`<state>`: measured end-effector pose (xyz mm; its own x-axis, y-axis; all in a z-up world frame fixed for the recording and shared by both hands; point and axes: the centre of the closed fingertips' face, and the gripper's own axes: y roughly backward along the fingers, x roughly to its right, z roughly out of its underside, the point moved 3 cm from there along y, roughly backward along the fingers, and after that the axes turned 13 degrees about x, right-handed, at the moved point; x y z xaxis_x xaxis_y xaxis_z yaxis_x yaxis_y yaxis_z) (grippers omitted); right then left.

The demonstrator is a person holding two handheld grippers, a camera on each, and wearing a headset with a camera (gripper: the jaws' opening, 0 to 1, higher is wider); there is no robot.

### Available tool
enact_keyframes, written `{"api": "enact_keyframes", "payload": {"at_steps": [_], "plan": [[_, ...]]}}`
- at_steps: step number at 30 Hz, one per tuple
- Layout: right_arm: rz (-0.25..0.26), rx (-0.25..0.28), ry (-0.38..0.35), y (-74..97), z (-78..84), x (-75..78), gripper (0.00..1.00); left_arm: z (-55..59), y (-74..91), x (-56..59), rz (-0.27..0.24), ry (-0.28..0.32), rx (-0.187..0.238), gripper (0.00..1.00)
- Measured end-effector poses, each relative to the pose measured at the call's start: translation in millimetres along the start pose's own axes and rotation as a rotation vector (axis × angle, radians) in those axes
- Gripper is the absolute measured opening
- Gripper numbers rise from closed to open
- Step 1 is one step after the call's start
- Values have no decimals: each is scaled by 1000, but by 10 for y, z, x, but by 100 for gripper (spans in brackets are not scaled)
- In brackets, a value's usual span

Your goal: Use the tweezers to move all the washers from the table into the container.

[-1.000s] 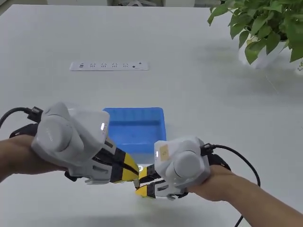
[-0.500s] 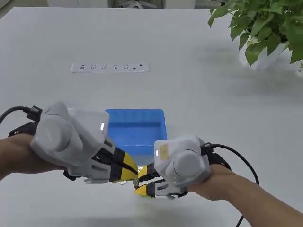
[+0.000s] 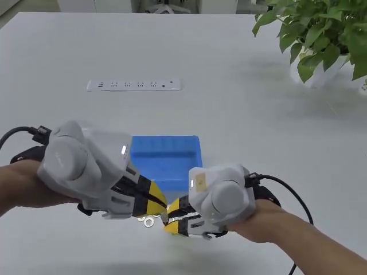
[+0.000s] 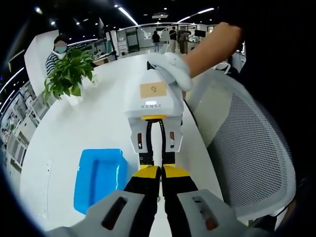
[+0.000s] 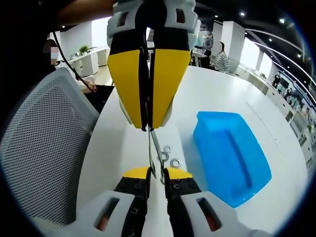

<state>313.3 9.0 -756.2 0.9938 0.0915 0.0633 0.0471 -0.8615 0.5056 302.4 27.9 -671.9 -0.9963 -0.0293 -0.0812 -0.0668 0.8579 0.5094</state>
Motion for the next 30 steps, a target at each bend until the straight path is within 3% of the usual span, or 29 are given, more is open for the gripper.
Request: {"api": "enact_keyframes", "payload": {"at_steps": [15,30], "plan": [[6,-7,-17,-23,64,49,13,70,-44,-68,7,5,-17,5],[27,1,-61,-28,67,72,12,62,-66,-151,-2,22,10,5]]}}
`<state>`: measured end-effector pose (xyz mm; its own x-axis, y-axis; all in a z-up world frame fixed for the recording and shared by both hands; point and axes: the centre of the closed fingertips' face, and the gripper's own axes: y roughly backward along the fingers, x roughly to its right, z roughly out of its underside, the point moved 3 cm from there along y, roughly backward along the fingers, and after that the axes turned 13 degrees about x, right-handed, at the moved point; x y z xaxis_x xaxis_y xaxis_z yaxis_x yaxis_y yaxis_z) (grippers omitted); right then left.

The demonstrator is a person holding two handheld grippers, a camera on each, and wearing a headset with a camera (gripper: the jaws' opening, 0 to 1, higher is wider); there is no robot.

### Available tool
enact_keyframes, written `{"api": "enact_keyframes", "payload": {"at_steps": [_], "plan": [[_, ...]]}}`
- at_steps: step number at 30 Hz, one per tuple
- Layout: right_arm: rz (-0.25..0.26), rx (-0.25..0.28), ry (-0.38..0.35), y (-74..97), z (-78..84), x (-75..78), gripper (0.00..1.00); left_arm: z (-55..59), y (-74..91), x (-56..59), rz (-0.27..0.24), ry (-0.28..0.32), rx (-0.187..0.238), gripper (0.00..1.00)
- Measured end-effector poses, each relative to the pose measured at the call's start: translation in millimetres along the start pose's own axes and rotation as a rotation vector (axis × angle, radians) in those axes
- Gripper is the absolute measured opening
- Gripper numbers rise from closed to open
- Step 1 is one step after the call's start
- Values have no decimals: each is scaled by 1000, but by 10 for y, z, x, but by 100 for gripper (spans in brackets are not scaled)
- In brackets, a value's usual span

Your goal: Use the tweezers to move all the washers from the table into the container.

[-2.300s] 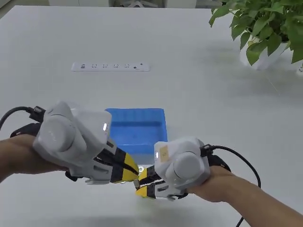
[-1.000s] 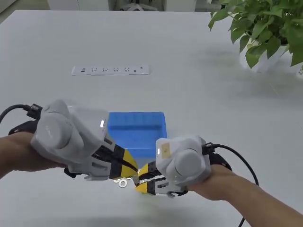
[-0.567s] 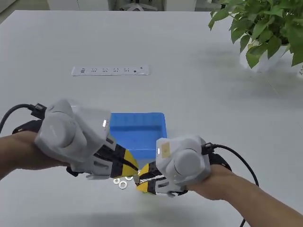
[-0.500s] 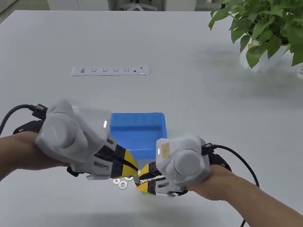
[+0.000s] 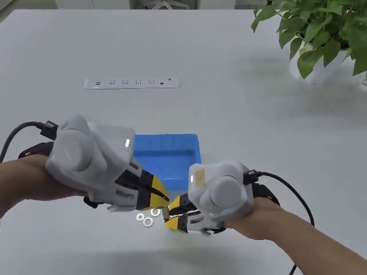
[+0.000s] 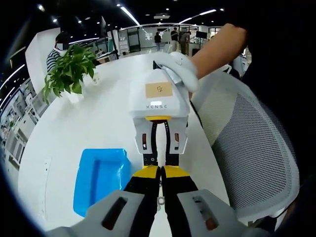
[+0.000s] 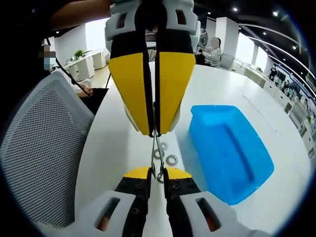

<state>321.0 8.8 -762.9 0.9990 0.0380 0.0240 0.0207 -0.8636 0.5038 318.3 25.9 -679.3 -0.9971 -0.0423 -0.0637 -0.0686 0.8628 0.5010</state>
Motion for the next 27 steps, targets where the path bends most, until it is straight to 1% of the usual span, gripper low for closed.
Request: {"api": "enact_keyframes", "payload": {"at_steps": [5,10,20,27], "plan": [[14,0,-16,1,0,2,12,-4,-8,-9,-4,7,5,5],[19,2,-37,6,8,3,11,-12,-30,-12,-5,17,22,5],[31,6,-66,8,13,0,9,-12,-35,-12,-8,30,29,5],[39,14,-76,12,15,-2,8,-16,-39,-18,-12,26,27,6]]}}
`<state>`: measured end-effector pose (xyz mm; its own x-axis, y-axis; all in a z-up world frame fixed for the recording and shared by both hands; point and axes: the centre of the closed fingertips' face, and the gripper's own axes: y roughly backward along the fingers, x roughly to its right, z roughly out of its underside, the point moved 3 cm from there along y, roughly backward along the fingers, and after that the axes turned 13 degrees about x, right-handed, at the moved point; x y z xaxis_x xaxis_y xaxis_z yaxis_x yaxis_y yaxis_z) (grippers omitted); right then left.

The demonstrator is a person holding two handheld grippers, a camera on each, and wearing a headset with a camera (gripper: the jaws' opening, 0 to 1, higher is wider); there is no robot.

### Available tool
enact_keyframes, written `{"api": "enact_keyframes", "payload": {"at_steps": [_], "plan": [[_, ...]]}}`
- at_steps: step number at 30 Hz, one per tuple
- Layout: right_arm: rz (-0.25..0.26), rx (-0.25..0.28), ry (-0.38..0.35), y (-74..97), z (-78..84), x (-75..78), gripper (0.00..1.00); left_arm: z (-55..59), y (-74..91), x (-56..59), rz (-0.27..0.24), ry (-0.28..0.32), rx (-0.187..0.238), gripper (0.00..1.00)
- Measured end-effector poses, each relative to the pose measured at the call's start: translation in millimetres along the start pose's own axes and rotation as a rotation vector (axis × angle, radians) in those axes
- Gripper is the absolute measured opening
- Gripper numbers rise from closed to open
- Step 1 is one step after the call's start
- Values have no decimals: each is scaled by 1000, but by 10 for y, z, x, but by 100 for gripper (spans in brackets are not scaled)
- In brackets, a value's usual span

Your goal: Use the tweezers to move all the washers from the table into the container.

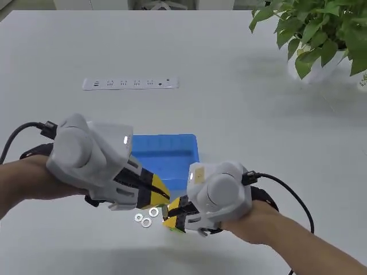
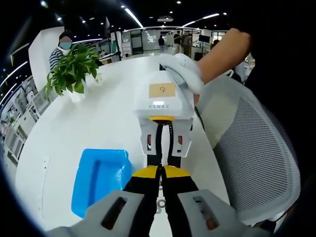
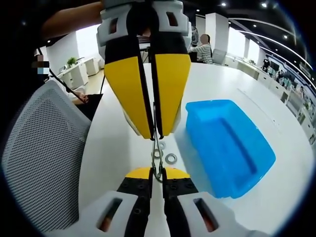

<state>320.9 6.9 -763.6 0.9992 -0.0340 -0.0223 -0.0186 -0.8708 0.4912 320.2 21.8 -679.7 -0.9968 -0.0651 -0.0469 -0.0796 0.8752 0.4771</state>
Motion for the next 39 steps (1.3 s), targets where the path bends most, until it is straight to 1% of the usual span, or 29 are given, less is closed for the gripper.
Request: {"api": "enact_keyframes", "payload": {"at_steps": [3,7,11,15,16,18,20,21,22,23,24,27,28,30,31,35,39], "plan": [[0,4,-7,0,-2,-5,8,-1,3,-5,-4,-6,-1,7],[-2,6,-9,5,0,-8,8,-18,14,-3,-6,0,11,10],[-3,7,-5,7,-9,-8,8,-19,36,-19,-19,6,14,17],[-6,8,-1,2,-21,-6,8,-19,82,-30,-37,36,31,25],[-6,9,2,2,-29,-6,8,-18,100,-31,-44,50,40,27],[-6,12,2,2,-42,-6,8,-11,128,-35,-60,81,54,34],[-6,11,6,3,-51,0,8,-8,159,-36,-72,82,69,38],[-7,11,7,6,-59,0,8,-9,178,-38,-87,109,86,41],[-8,11,9,9,-65,-1,8,-3,191,-38,-96,125,92,44],[-9,12,11,13,-74,-3,8,9,213,-44,-109,128,100,49],[-9,11,12,17,-80,-3,8,17,228,-47,-119,132,105,51],[-17,7,29,35,-105,-11,9,39,283,-53,-157,173,124,56],[-19,5,32,38,-110,-14,9,45,295,-55,-167,184,130,60],[-21,6,38,47,-130,-17,9,57,323,-50,-184,199,147,63],[-22,6,42,53,-139,-17,9,68,332,-46,-191,213,149,64],[-25,4,54,84,-185,-20,9,109,379,-19,-218,232,160,66],[-29,6,63,125,-240,-20,9,166,439,-7,-261,253,167,72]]}}
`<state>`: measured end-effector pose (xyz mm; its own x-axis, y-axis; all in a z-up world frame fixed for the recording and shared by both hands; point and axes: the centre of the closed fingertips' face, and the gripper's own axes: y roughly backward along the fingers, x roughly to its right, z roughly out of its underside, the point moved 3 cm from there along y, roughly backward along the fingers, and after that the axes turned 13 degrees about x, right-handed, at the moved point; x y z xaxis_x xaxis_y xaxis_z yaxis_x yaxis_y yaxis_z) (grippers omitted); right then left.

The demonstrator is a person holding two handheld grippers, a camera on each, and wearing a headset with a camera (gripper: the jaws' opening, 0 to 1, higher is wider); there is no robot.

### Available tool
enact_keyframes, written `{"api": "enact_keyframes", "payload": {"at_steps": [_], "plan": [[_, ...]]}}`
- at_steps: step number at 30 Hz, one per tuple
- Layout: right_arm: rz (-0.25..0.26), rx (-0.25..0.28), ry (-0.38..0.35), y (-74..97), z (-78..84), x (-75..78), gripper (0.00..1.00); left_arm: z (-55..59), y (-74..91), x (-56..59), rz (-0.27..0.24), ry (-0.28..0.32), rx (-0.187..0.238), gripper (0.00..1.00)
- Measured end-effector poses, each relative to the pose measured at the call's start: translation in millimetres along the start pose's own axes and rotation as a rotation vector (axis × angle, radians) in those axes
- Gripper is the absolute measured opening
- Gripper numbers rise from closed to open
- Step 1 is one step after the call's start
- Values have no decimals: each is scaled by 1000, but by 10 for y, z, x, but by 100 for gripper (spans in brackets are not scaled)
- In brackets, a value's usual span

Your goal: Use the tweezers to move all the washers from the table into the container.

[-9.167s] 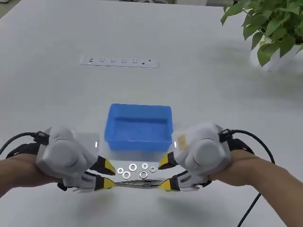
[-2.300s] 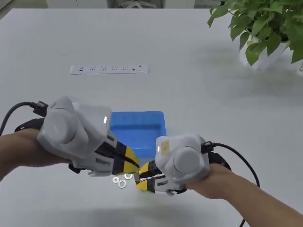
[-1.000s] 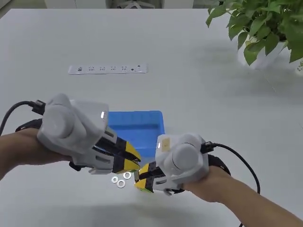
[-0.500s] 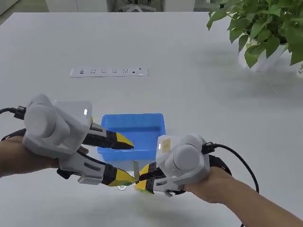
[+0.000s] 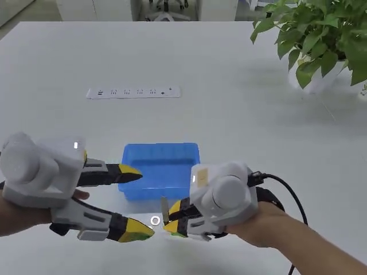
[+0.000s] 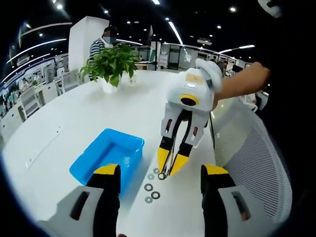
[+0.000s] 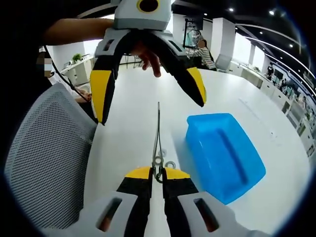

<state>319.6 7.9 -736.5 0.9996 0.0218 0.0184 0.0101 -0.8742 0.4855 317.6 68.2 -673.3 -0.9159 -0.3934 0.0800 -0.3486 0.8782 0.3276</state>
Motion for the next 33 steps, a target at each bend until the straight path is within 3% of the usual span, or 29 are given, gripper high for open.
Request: {"api": "enact_keyframes", "payload": {"at_steps": [2,14,25,33], "plan": [[0,0,7,18,-26,7,9,21,41,2,-19,34,4,74],[13,12,11,109,-179,81,9,105,246,-30,-122,88,44,84],[46,47,22,207,-370,285,9,102,318,-59,-198,97,82,99],[70,55,30,224,-423,448,9,90,378,-59,-223,98,92,99]]}}
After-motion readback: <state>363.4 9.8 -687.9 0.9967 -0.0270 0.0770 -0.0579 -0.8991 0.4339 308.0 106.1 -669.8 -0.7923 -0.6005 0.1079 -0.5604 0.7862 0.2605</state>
